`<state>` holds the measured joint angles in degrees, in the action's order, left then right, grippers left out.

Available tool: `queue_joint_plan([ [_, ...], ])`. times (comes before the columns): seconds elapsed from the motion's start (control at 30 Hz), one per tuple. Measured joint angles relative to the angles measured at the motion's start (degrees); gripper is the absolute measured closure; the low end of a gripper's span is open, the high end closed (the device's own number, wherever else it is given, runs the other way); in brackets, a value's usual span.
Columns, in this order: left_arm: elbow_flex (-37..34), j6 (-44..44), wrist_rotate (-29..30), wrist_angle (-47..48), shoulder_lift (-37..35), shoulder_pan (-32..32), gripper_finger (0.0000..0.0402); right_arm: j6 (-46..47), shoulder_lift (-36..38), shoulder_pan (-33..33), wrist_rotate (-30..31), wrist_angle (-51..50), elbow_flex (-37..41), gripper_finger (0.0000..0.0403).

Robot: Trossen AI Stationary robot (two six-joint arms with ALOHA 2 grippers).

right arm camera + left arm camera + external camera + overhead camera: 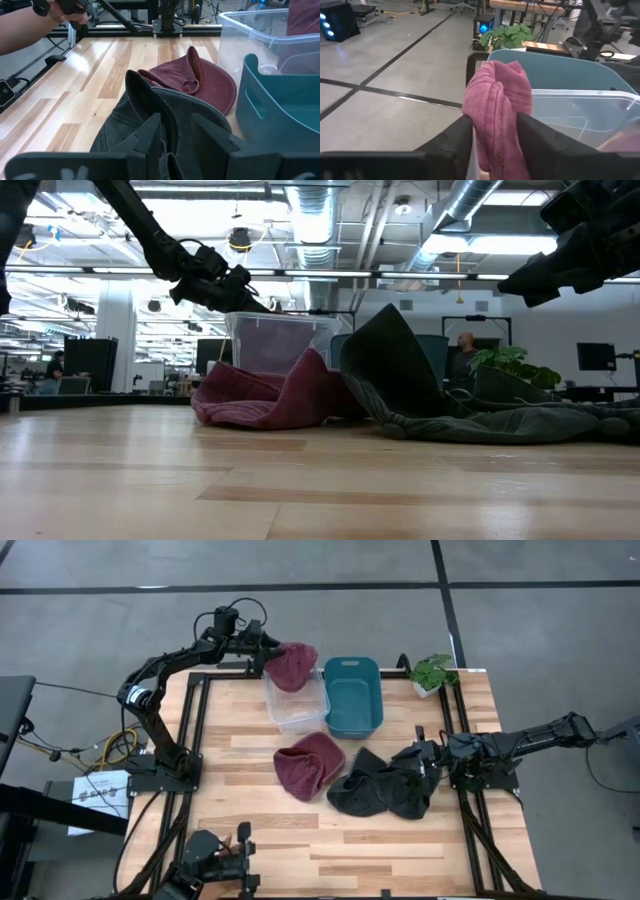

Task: Pick & Place hat
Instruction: Put the left red cap into the transparent bin, then put the red cap into the transparent bin

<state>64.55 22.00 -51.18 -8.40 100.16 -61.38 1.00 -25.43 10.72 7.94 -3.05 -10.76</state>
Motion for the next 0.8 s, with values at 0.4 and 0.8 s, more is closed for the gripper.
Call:
queue_joint_plan([
  [0.4, 0.0, 0.0, 7.8, 1.2, -7.7, 2.5, 0.0165, 0.0, 0.0, 0.0, 0.0, 0.0, 0.0, 0.0304],
  [0.8, -1.2, -0.1, 8.3, 12.7, -22.6, 10.8, 0.0160, 0.0, 0.0, 0.0, -0.2, -0.1, 0.0, 0.0304],
])
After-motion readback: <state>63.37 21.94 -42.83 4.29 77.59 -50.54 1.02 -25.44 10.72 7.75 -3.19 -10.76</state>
